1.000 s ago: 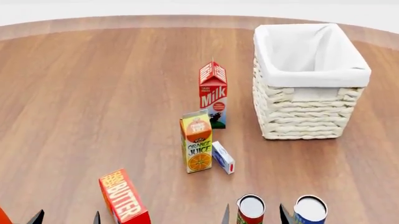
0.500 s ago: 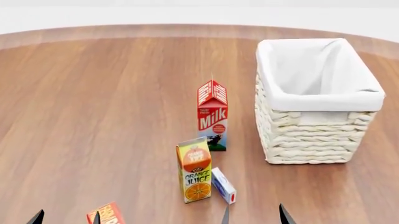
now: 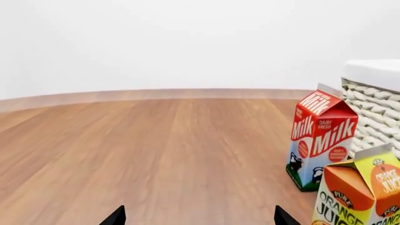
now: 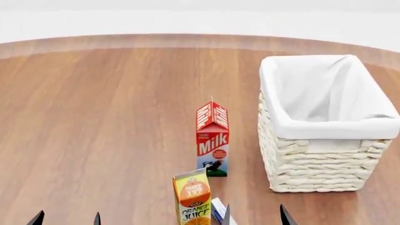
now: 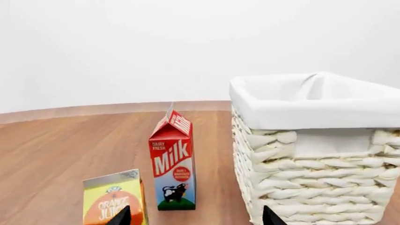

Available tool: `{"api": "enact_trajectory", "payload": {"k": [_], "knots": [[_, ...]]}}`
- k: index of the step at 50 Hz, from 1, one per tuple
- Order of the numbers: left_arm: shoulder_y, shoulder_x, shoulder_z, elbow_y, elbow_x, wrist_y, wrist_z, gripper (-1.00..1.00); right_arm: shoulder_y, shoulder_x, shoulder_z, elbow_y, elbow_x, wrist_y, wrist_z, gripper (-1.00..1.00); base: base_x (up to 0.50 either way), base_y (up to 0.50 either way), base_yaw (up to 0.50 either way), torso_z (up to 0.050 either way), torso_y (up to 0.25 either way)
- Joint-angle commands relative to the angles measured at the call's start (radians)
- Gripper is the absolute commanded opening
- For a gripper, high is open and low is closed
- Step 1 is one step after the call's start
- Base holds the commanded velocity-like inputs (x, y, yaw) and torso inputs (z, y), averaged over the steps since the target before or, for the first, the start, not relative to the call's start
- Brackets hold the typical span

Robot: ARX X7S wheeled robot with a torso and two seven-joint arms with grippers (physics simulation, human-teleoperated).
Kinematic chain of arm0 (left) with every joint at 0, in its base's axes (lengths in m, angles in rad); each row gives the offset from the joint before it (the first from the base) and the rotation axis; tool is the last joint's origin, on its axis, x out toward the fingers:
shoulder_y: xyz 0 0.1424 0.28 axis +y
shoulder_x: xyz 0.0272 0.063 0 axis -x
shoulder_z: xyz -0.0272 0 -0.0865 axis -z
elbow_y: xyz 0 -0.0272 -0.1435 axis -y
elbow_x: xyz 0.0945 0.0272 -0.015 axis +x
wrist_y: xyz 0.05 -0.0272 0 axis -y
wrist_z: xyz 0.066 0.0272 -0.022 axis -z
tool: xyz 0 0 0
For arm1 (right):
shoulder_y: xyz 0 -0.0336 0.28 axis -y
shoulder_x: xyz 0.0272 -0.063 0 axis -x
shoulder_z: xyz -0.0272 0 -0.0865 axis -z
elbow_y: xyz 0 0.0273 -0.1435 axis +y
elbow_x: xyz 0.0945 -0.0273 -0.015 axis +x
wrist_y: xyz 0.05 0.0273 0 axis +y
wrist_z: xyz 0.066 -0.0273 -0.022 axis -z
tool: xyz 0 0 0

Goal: Pick up the orange juice, and put it in the basket.

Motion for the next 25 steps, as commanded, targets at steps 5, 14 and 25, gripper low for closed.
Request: {"api": "enact_trajectory", "payload": {"k": [5, 14, 25], "knots": [[-0.001, -0.008, 0.010, -0.001, -0.008, 0.002, -0.010, 1.00, 0.001, 0.007, -0.008, 0.001, 0.010, -0.007, 0.010, 1.00, 0.25, 0.00, 0.00, 0.000, 0.000], [-0.002, -0.012, 0.015, -0.001, -0.012, 0.003, -0.015, 1.00, 0.002, 0.012, -0.014, 0.003, 0.014, -0.007, 0.015, 1.00, 0.22, 0.00, 0.00, 0.000, 0.000], [-0.003, -0.018, 0.022, -0.002, -0.018, 0.005, -0.021, 1.00, 0.001, 0.019, -0.020, 0.005, 0.018, -0.011, 0.022, 1.00, 0.16, 0.00, 0.00, 0.000, 0.000]]}}
